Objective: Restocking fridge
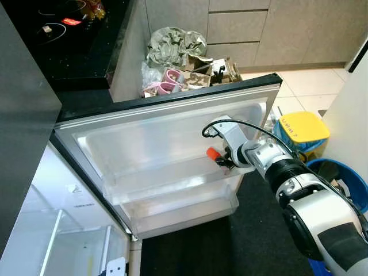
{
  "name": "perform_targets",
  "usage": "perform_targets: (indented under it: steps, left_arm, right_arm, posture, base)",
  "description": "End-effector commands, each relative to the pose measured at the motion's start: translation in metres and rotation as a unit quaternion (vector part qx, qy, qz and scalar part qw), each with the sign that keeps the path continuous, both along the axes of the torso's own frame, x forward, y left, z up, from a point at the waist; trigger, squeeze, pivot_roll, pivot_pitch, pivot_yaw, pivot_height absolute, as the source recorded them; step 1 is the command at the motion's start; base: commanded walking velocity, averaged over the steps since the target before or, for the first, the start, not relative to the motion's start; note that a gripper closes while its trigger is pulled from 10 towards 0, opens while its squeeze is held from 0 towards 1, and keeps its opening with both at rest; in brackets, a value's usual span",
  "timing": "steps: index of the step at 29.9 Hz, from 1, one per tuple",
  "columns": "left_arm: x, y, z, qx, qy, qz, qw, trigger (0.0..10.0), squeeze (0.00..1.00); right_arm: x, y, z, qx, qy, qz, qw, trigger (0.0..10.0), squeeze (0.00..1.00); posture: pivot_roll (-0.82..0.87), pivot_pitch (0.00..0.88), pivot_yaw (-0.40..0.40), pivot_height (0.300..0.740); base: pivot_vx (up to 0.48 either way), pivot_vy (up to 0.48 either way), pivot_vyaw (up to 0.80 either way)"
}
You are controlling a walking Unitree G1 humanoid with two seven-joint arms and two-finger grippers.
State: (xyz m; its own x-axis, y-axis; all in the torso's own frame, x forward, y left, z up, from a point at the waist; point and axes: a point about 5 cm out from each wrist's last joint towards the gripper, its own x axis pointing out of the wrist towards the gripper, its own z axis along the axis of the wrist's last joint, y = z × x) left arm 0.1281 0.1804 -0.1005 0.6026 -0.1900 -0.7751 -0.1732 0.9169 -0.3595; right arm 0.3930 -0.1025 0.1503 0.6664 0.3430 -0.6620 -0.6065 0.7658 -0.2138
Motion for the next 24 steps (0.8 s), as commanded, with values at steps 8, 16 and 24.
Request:
perform_targets:
  steps: [8, 16, 24]
  left_arm:
    - [-0.011, -0.007, -0.004, -0.009, 0.02, -0.002, 1.0, 10.0, 0.0]
    - [-0.013, -0.007, -0.005, -0.009, 0.023, 0.0, 1.0, 10.0, 0.0]
    - [-0.014, -0.007, -0.005, -0.009, 0.024, 0.001, 1.0, 10.0, 0.0]
  right_arm:
    - [-0.008, 0.001, -0.02, 0.042, 0.038, -0.023, 0.998, 10.0, 0.0]
    - [-0.01, -0.002, -0.027, 0.035, 0.039, -0.034, 0.998, 0.5, 0.0]
    - [-0.01, -0.007, -0.028, 0.008, 0.036, -0.024, 0.999, 0.0, 0.0]
  posture:
    - [-0.04, 0.147, -0.032, 0.74]
    - [-0.04, 0.147, -0.032, 0.74]
    - [-0.04, 0.152, -0.032, 0.74]
  base:
    - [0.0, 0.0, 0.0]
    - [0.0, 0.0, 0.0]
    - [0.0, 0.0, 0.0]
